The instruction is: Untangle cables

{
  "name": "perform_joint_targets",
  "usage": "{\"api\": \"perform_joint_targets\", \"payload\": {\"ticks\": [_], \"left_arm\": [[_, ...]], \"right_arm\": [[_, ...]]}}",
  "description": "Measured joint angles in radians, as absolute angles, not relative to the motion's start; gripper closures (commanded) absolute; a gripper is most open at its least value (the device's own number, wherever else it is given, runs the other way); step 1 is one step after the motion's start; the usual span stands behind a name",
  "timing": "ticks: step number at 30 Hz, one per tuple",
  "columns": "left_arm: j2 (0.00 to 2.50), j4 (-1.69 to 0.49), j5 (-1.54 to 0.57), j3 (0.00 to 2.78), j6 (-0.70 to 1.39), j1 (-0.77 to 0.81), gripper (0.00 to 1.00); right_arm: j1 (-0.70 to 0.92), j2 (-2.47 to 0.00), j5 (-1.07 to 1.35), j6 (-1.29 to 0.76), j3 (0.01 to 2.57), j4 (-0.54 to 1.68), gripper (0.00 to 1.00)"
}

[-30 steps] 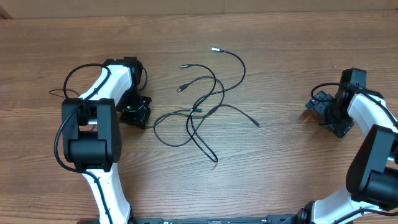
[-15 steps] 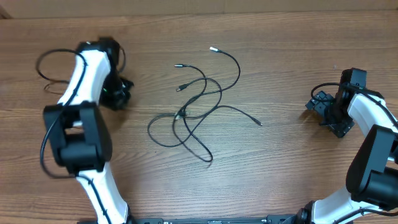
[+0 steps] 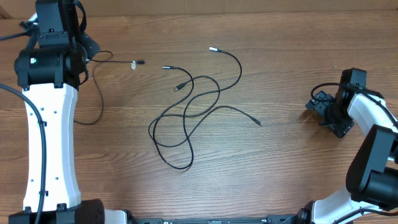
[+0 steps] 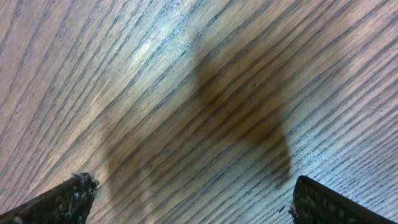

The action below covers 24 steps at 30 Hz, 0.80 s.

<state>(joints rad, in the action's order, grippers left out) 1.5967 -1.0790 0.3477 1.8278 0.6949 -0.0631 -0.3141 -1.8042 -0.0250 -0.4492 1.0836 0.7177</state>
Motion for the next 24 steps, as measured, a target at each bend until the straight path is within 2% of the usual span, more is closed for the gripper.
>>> {"api": "perform_joint_targets", "payload": {"ticks": [9, 22, 24], "left_arm": [[1.686, -1.125, 0.607, 1.827, 0.672, -0.065, 0.95], [1.973, -1.293, 0.648, 1.826, 0.704, -0.177, 0.95], [2.026, -1.303, 0.638, 1.826, 0.708, -0.2, 0.93]], "right_arm": [[-0.314, -1.804, -0.025, -0.45, 1.084, 0.718, 0.0], [-0.314, -1.804, -0.025, -0.449, 1.084, 0.717, 0.0], [-0.314, -1.804, -0.025, -0.449, 1.084, 0.718, 0.0]]}}
